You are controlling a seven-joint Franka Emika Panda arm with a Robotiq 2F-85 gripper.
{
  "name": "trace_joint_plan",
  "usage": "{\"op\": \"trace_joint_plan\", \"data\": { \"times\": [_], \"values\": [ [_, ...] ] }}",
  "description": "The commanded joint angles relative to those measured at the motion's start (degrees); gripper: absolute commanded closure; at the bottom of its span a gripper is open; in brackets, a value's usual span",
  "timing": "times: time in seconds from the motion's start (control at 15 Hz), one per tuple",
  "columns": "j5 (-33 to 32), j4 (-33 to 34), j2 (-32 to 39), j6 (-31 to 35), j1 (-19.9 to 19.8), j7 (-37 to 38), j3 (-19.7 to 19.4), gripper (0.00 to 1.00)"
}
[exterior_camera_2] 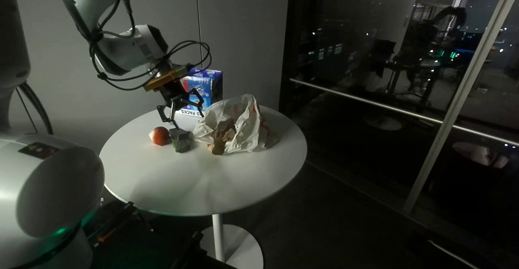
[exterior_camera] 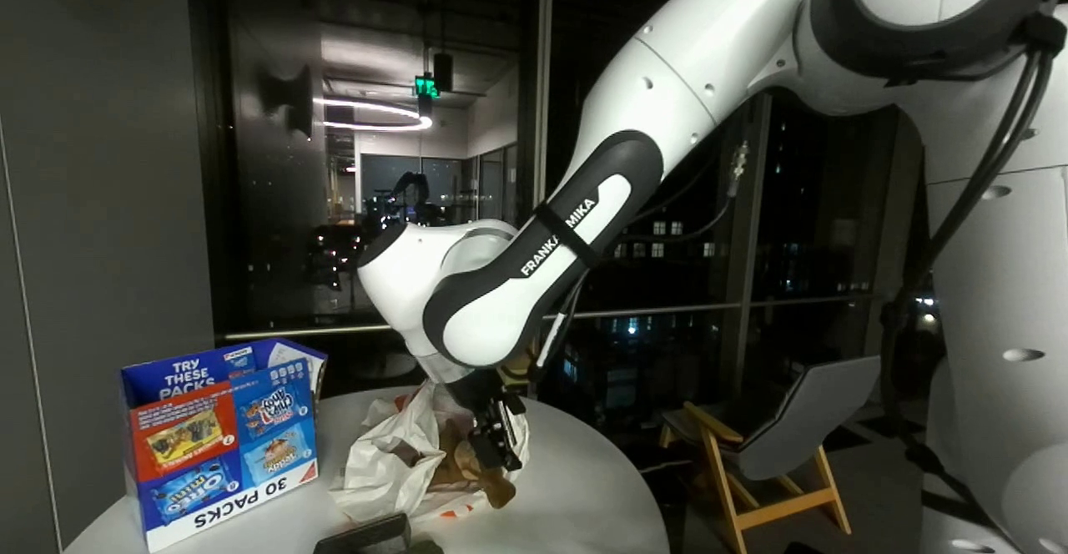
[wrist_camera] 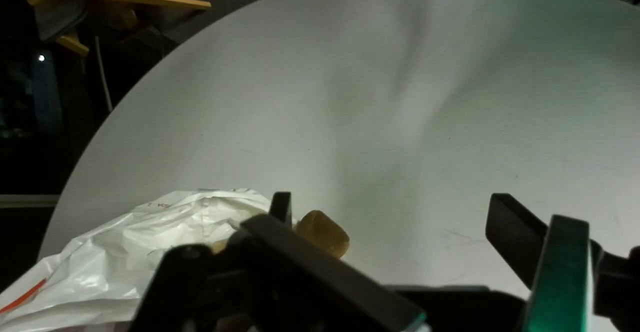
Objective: Pick up the brown toy and put it in the plastic, pick up the red toy and put it in the plastic, pick up the black eraser and put it in the plastic
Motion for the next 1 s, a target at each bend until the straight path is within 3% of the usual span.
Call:
{"op": "trace_joint_plan", "data": {
  "times": [0.0,0.33,0.67,0.93],
  "values": [
    [0.16,-0.87,-0.86,0.07,0.07,-0.36,0.11,0.00],
    [0.17,-1.71,-1.33,0.86,-0.23,-0.85,0.08,0.00],
    [-4.70,-0.08,8.64,17.99,1.88,-2.78,1.45,0.00],
    [-9.50,3.66,16.21,26.09,6.22,-3.80,1.83,0.00]
  ]
}}
